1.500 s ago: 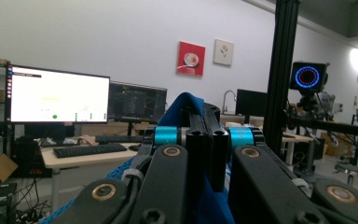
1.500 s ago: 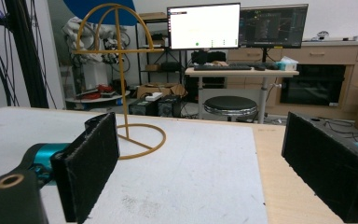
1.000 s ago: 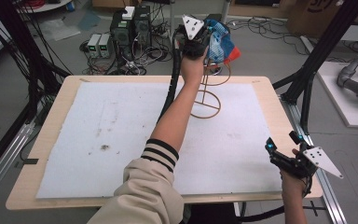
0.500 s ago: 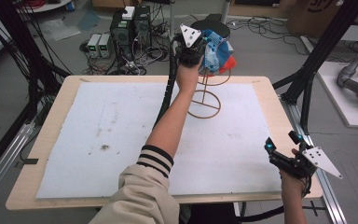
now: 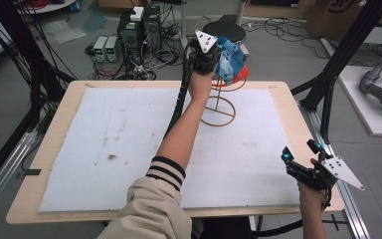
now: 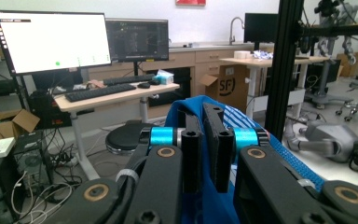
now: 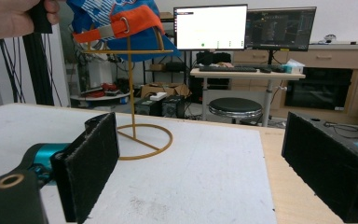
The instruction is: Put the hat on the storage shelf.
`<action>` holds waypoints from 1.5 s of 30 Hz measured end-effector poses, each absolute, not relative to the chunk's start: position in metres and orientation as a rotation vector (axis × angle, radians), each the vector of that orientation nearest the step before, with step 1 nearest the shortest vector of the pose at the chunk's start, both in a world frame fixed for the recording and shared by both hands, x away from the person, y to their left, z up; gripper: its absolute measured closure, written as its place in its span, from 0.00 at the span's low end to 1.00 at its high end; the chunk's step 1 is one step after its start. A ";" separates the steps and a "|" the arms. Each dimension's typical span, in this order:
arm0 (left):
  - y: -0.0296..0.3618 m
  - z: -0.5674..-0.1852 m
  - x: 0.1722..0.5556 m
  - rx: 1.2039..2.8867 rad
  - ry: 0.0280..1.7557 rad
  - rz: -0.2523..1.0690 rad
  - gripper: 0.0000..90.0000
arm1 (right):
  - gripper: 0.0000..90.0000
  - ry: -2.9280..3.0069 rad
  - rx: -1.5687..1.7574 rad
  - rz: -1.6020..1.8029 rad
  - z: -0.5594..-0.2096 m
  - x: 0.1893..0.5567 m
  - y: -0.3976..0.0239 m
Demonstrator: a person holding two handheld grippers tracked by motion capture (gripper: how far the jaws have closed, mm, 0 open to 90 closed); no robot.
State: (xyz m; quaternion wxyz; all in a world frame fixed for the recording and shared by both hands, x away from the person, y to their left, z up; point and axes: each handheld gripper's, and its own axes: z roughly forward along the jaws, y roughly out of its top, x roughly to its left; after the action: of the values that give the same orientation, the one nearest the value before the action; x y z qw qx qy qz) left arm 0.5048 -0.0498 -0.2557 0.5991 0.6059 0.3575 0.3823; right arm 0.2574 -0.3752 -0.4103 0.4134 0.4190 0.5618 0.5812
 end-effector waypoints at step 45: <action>-0.006 -0.228 0.469 1.374 0.845 0.827 0.18 | 0.12 1.429 1.021 1.477 -0.406 0.256 -0.362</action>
State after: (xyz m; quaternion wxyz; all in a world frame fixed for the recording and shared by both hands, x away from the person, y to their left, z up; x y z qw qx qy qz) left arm 0.4686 -0.0061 -0.2280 0.6168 0.5967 0.3669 0.3591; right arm 0.2563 -0.3625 -0.4062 0.4109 0.4057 0.5677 0.5867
